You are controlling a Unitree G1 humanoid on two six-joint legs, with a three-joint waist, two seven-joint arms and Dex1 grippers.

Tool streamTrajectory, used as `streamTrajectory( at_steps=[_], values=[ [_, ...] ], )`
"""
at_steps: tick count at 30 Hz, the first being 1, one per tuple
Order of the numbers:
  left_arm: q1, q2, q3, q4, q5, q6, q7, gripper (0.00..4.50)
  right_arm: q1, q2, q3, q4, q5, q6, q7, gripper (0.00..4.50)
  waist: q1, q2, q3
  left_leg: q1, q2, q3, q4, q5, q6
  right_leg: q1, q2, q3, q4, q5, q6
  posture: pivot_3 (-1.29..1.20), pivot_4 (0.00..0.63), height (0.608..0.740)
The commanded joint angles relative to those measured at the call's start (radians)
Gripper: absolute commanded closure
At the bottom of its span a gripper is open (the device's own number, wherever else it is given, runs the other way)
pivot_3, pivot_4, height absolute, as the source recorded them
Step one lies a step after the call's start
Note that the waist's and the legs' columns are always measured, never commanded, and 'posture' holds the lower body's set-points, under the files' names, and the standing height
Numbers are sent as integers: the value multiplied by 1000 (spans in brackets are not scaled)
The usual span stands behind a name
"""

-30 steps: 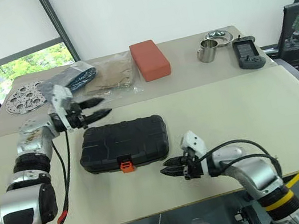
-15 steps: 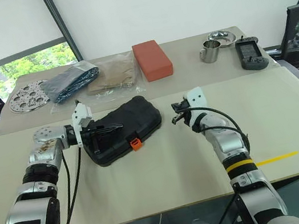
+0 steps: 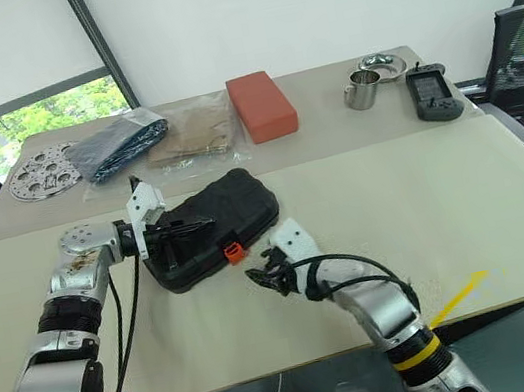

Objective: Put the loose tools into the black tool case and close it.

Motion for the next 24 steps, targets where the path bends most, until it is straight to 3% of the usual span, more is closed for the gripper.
streamTrajectory(
  at_steps=[1, 8, 24],
  values=[
    [39, 15, -27, -51, 16, 10, 12, 4500, -29, 40, 7, -35, -33, 27, -55, 2045, 2, 0, 0, 0, 0, 0, 0, 0, 0, 0, 0, 0, 0, 0, 0, 0, 150, 740],
    [67, 10, -34, -116, 4, 53, 51, 4500, -64, 136, 24, 14, -89, 19, -136, 2045, 3, 0, 0, 0, 0, 0, 0, 0, 0, 0, 1, 0, 0, 0, 0, 0, 150, 740],
    [83, -6, -52, -167, -5, 92, 105, 4500, -91, 220, 12, 62, -123, 51, -182, 2045, 1, 0, 0, 0, 0, -1, -1, 0, 0, 0, 0, 0, 0, 0, 0, 0, 150, 740]
  ],
)
